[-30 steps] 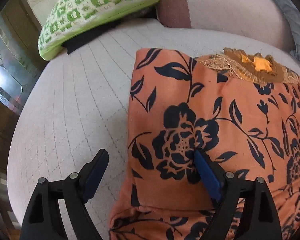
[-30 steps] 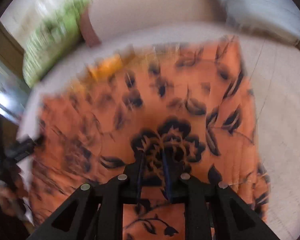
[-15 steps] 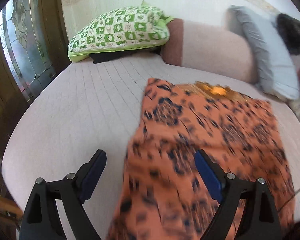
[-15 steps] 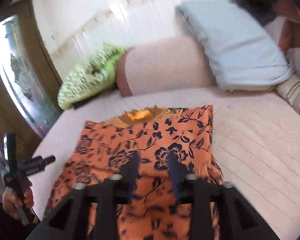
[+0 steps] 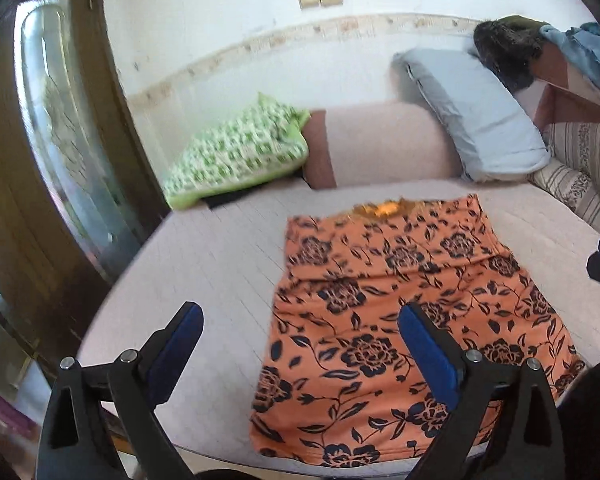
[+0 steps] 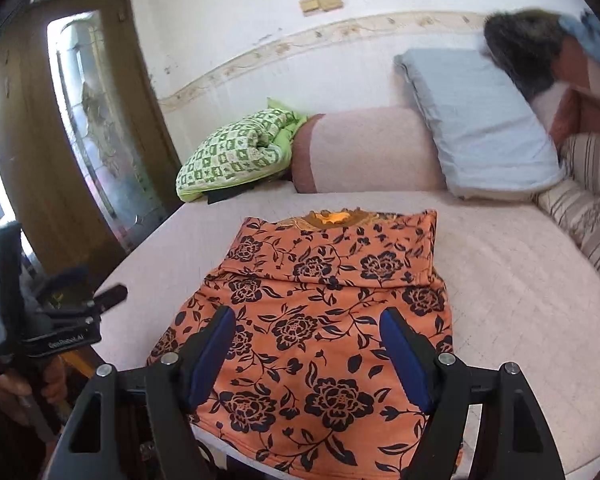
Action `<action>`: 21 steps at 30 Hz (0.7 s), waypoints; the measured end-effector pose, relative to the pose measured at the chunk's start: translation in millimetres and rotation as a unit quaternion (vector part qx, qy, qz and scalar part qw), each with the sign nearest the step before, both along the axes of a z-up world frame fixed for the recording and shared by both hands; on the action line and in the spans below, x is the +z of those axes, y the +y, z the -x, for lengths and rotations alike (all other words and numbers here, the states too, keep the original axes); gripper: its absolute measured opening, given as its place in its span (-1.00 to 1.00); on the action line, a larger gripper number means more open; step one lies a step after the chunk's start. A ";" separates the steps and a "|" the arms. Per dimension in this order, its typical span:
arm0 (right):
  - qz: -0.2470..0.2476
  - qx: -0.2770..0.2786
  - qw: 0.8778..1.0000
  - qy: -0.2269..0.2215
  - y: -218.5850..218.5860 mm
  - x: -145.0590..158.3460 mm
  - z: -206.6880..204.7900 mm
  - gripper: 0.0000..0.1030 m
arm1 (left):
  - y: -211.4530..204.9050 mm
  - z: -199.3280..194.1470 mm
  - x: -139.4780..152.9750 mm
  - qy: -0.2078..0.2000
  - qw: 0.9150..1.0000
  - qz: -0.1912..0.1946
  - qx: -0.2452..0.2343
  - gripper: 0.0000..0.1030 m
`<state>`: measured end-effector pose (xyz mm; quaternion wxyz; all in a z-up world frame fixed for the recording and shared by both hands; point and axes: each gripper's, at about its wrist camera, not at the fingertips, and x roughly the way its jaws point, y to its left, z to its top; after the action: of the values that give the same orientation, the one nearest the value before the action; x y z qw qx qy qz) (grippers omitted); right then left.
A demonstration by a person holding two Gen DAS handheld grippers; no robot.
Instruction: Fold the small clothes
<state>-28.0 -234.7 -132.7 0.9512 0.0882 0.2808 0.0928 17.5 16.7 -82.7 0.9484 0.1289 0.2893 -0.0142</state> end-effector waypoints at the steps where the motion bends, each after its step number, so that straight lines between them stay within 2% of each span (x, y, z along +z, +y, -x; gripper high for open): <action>1: 0.001 0.005 1.000 -0.006 5.5 5.9 5.8 0.51 | -1.3 3.7 4.3 -0.004 1.000 -0.002 0.001 0.91; 11: 0.026 0.007 0.999 -0.041 31.9 38.3 42.2 0.51 | 4.4 21.3 30.7 -0.014 0.999 0.028 0.022 0.91; 16: 0.024 0.009 0.998 -0.049 39.7 44.6 49.7 0.51 | 6.7 31.5 37.0 -0.023 0.999 0.025 0.020 0.91; 21: 0.025 0.012 0.999 -0.046 51.2 45.2 49.1 0.51 | 13.8 34.4 38.8 -0.015 0.999 0.034 0.024 0.91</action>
<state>-77.1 -183.5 -87.6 0.9638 0.0568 0.2403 0.1010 -16.9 30.5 -43.9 0.9565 0.0896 0.2775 0.0008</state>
